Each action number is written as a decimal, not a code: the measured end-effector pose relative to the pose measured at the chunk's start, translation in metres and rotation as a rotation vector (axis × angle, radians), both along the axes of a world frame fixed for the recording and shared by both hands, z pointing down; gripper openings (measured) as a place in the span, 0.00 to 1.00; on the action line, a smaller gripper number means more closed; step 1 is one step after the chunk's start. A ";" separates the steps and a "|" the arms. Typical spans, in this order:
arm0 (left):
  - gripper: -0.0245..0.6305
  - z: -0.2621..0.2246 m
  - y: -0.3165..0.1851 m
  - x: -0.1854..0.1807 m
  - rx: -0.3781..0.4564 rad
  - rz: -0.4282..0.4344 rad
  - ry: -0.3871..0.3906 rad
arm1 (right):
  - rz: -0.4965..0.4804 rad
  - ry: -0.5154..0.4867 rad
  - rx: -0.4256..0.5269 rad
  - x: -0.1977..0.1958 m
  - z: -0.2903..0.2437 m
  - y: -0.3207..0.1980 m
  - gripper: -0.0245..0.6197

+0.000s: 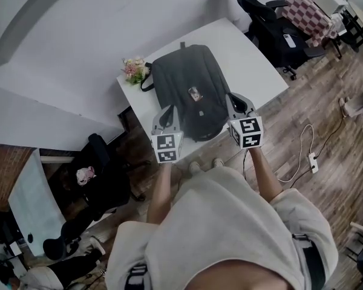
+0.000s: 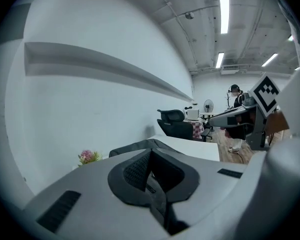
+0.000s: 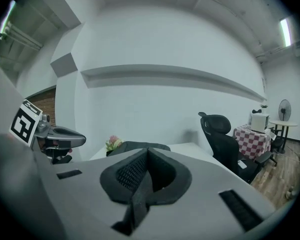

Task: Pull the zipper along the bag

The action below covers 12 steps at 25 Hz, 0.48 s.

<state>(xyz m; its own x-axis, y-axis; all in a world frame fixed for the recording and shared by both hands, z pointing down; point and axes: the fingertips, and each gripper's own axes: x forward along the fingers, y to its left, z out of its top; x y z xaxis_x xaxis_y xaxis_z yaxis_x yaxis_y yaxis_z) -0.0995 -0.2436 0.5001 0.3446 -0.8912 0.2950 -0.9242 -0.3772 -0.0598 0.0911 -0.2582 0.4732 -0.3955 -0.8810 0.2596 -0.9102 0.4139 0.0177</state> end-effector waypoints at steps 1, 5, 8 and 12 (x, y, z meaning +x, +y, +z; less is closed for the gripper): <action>0.07 -0.004 -0.002 -0.001 0.007 -0.003 0.001 | 0.004 0.002 0.010 0.001 -0.004 -0.002 0.06; 0.07 -0.012 -0.010 -0.003 0.026 -0.013 0.007 | 0.011 0.009 0.027 0.005 -0.010 -0.008 0.06; 0.07 -0.016 -0.013 -0.003 0.034 -0.016 0.019 | 0.009 0.011 0.027 0.005 -0.010 -0.010 0.06; 0.07 -0.019 -0.016 -0.004 0.043 -0.021 0.027 | 0.001 0.012 0.025 0.003 -0.008 -0.009 0.06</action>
<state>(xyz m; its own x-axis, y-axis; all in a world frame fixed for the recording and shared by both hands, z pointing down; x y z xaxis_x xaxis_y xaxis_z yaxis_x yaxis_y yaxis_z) -0.1035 -0.2595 0.4809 0.3332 -0.9099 0.2472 -0.9334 -0.3554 -0.0501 0.0941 -0.2675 0.4649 -0.3918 -0.8876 0.2421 -0.9102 0.4123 0.0386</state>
